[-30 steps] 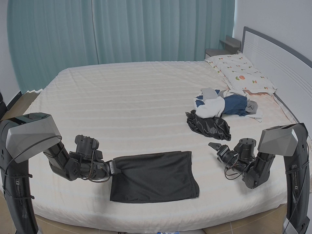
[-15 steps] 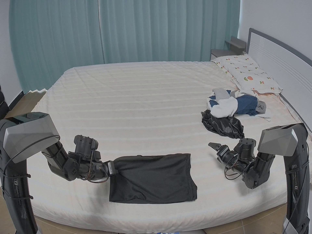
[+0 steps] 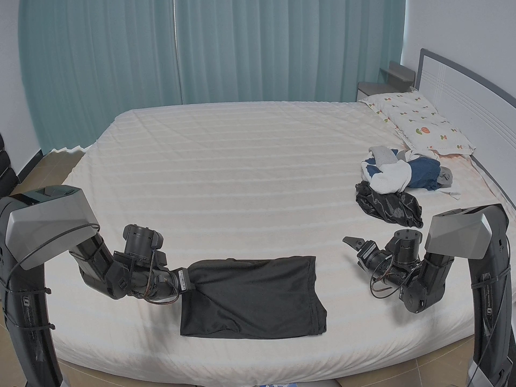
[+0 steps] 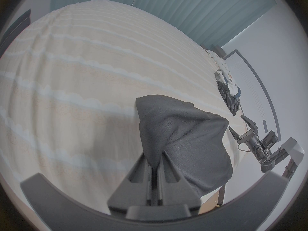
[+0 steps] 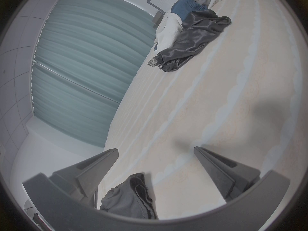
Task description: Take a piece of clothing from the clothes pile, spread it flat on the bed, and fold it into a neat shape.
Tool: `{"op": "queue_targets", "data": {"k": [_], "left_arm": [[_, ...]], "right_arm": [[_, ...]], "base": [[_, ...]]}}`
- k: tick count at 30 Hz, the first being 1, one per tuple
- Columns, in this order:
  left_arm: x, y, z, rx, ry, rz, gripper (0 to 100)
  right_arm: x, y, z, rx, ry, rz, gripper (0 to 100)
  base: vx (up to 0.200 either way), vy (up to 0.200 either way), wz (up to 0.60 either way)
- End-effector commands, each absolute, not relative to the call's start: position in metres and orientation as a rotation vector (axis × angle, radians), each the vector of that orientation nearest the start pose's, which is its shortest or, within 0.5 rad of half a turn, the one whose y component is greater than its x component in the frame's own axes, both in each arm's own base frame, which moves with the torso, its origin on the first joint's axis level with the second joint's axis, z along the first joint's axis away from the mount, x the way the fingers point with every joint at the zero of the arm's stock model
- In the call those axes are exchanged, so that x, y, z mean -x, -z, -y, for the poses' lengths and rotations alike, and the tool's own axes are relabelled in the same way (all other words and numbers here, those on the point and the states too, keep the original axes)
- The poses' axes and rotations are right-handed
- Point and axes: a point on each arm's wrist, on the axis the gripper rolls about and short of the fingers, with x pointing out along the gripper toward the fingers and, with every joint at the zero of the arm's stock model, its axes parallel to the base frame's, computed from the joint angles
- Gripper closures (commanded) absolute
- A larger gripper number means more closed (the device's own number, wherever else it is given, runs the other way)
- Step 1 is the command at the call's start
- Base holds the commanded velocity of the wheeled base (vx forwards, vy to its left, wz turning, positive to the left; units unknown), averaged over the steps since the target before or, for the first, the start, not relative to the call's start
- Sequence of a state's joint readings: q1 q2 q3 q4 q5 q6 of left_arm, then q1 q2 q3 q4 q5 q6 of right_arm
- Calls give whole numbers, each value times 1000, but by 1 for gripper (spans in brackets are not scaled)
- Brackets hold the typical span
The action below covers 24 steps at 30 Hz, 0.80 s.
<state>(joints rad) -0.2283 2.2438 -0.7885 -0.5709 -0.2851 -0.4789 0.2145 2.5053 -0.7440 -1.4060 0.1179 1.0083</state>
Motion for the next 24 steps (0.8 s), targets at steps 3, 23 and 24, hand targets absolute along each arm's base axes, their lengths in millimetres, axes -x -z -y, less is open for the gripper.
{"op": "queue_targets", "data": {"k": [3, 23, 24], "left_arm": [[-335, 10, 86, 461, 257, -999, 100], [-353, 10, 80, 451, 142, -926, 100], [-354, 9, 80, 463, 137, -924, 100]], "right_arm": [[-369, 43, -83, -970, -122, -490, 0], [-369, 43, -83, -970, -122, -490, 0], [-369, 43, -83, -970, -122, -490, 0]], "base": [[-200, 0, 0], [-20, 0, 0], [0, 200, 0]]}}
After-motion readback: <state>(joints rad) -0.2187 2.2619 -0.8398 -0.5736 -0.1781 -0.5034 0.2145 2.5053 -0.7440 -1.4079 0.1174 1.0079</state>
